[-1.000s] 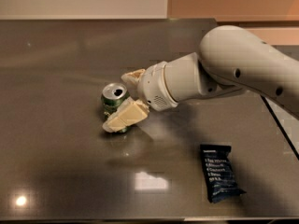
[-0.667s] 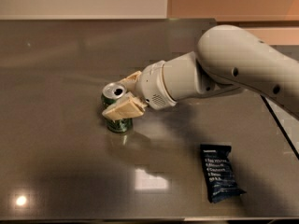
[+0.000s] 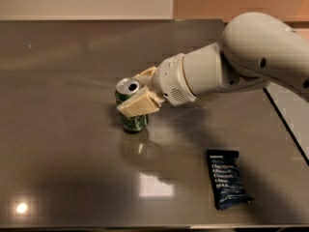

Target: Knock green can over

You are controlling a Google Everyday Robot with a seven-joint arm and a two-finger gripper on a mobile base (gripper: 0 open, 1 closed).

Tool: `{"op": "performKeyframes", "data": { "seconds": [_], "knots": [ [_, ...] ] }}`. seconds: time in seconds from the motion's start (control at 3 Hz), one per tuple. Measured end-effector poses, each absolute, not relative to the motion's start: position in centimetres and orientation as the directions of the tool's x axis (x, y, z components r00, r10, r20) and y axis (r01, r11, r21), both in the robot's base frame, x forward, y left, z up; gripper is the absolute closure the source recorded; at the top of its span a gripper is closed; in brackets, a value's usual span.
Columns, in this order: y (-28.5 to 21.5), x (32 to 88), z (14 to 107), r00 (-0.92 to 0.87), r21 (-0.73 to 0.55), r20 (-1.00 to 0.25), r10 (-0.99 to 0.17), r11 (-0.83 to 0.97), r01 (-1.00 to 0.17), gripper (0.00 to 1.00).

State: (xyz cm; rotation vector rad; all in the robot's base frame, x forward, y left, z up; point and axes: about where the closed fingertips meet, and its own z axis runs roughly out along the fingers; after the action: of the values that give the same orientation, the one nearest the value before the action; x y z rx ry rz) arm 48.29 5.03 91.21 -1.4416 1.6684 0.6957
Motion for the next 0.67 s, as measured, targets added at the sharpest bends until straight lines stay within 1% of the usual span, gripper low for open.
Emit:
{"op": "performKeyframes", "data": {
  "seconds": [0.33, 0.67],
  "knots": [
    [2.9, 47.7, 92.0, -0.035, -0.088, -0.815, -0.579, 0.184, -0.979, 1.00],
    [1.2, 46.9, 92.1, -0.047, -0.085, -0.744, -0.666, 0.164, -0.983, 1.00]
  ]
}}
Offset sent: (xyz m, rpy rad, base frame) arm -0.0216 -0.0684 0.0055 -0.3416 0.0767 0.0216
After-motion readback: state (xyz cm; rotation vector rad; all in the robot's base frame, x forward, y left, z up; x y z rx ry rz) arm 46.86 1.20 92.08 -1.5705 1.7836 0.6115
